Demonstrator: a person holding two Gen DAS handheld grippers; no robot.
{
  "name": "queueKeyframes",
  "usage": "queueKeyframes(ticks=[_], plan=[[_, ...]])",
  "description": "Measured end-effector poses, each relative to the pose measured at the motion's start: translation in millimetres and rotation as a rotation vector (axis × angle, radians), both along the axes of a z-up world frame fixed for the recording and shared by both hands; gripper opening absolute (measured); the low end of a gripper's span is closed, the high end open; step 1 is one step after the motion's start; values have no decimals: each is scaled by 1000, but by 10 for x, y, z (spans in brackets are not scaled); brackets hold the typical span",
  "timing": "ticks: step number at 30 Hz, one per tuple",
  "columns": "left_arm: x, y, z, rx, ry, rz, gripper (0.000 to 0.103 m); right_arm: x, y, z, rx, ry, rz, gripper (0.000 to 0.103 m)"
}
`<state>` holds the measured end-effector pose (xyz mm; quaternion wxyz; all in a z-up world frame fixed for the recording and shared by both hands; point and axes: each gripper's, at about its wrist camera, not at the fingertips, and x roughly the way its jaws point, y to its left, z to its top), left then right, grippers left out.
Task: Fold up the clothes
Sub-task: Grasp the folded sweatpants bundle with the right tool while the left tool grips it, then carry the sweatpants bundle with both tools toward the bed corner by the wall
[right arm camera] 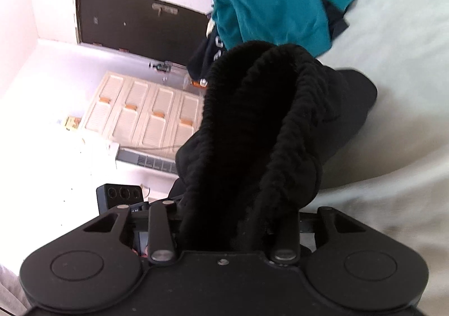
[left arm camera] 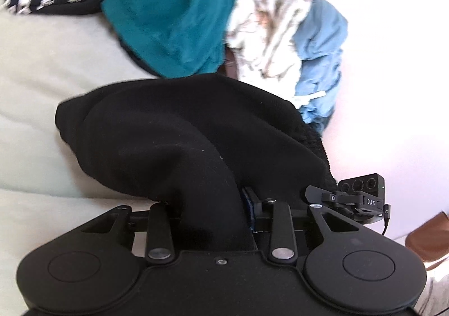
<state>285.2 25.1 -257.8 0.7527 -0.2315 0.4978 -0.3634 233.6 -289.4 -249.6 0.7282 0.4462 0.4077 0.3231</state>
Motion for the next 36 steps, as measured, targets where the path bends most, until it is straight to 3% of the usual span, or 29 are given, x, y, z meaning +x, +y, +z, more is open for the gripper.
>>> queueKeyframes(ticks=[5,9,18,21,24,30,33,36], plan=[[-33,-275,180,-68,-41,-25,36,-356,-419,234,-21,-62,-45,40],[15,-699,295,-110,-81,-97,36,-627,-895,374,-28,-102,-154,40],[125,-2336,571,-208,-159,-355,36,-1513,-2050,809,-108,-197,-428,40],[91,-3056,666,-236,-184,-467,36,-1814,-2392,938,-139,-217,-525,40],[33,-3643,716,-269,-197,-561,36,-2275,-2775,1060,-184,-245,-689,40],[-206,-4907,680,-319,-260,-749,36,-2770,-3171,956,-281,-274,-906,40],[-377,-5397,539,-308,-360,-846,35,-2949,-3305,826,-321,-258,-994,40],[-426,-5779,214,-283,-346,-874,34,-3050,-3375,669,-347,-221,-1075,40]])
